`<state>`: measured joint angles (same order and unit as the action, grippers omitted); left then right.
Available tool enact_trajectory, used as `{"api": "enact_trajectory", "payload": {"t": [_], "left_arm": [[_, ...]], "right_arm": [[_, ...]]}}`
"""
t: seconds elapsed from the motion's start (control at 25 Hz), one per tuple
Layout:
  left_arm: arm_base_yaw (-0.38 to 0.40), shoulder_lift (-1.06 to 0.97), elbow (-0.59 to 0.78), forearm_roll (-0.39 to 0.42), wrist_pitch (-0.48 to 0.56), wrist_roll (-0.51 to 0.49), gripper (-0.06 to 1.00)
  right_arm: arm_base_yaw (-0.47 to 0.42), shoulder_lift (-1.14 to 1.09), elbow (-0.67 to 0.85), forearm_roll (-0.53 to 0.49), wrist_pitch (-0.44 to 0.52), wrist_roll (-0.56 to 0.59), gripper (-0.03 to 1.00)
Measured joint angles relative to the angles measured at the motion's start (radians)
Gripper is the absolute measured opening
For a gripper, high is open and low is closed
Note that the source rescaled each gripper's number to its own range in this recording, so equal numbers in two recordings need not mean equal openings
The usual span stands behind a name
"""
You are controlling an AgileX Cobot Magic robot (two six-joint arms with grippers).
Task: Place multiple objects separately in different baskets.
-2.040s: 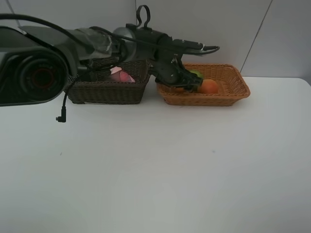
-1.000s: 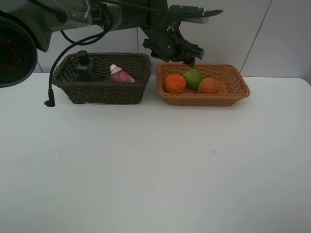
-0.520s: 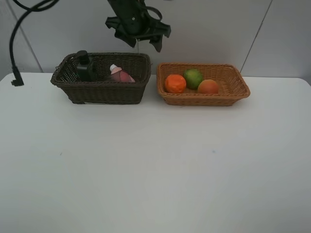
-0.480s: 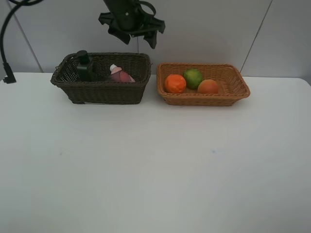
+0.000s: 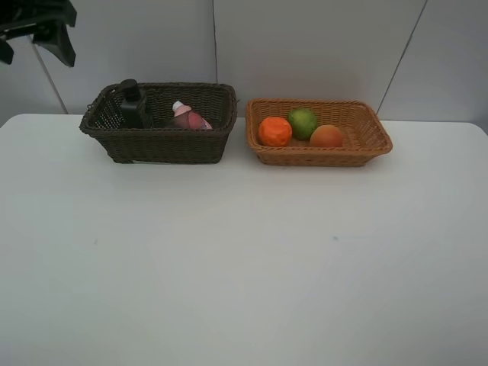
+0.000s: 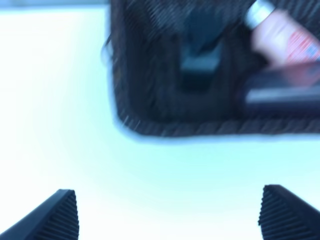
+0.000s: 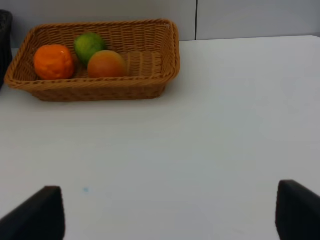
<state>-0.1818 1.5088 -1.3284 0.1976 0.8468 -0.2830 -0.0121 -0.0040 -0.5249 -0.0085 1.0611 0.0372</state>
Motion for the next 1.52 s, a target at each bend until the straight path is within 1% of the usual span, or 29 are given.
{"api": "enact_trajectory", "payload": {"t": [0.16,0.32,0.48,0.6,0.8,0.96,1.04,1.12,1.24,1.32,1.52], "left_arm": [[0.028,-0.277,0.235,0.002,-0.011,-0.007,0.93],[0.028,-0.539,0.393,-0.006,-0.022,-0.009,0.93],[0.028,-0.793,0.48,-0.009,0.006,0.002,0.93],[0.028,-0.957,0.525,-0.01,0.058,0.028,0.93],[0.028,-1.183,0.571,-0.018,0.179,0.047,0.93],[0.028,-1.321,0.612,-0.028,0.253,0.105,0.93],[0.028,-1.374,0.637,-0.042,0.268,0.117,0.93],[0.028,-1.438,0.677,-0.051,0.268,0.119,0.93],[0.028,-1.475,0.741,-0.057,0.268,0.12,0.93],[0.028,-1.497,0.79,-0.08,0.262,0.125,0.93],[0.028,-1.515,0.822,-0.148,0.224,0.207,0.93]], "right_arm": [[0.0,0.0,0.0,0.0,0.0,0.0,0.79],[0.0,0.0,0.0,0.0,0.0,0.0,0.79],[0.0,0.0,0.0,0.0,0.0,0.0,0.79],[0.0,0.0,0.0,0.0,0.0,0.0,0.79],[0.0,0.0,0.0,0.0,0.0,0.0,0.79],[0.0,0.0,0.0,0.0,0.0,0.0,0.79],[0.0,0.0,0.0,0.0,0.0,0.0,0.79],[0.0,0.0,0.0,0.0,0.0,0.0,0.79],[0.0,0.0,0.0,0.0,0.0,0.0,0.79],[0.0,0.0,0.0,0.0,0.0,0.0,0.79],[0.0,0.0,0.0,0.0,0.0,0.0,0.79]]}}
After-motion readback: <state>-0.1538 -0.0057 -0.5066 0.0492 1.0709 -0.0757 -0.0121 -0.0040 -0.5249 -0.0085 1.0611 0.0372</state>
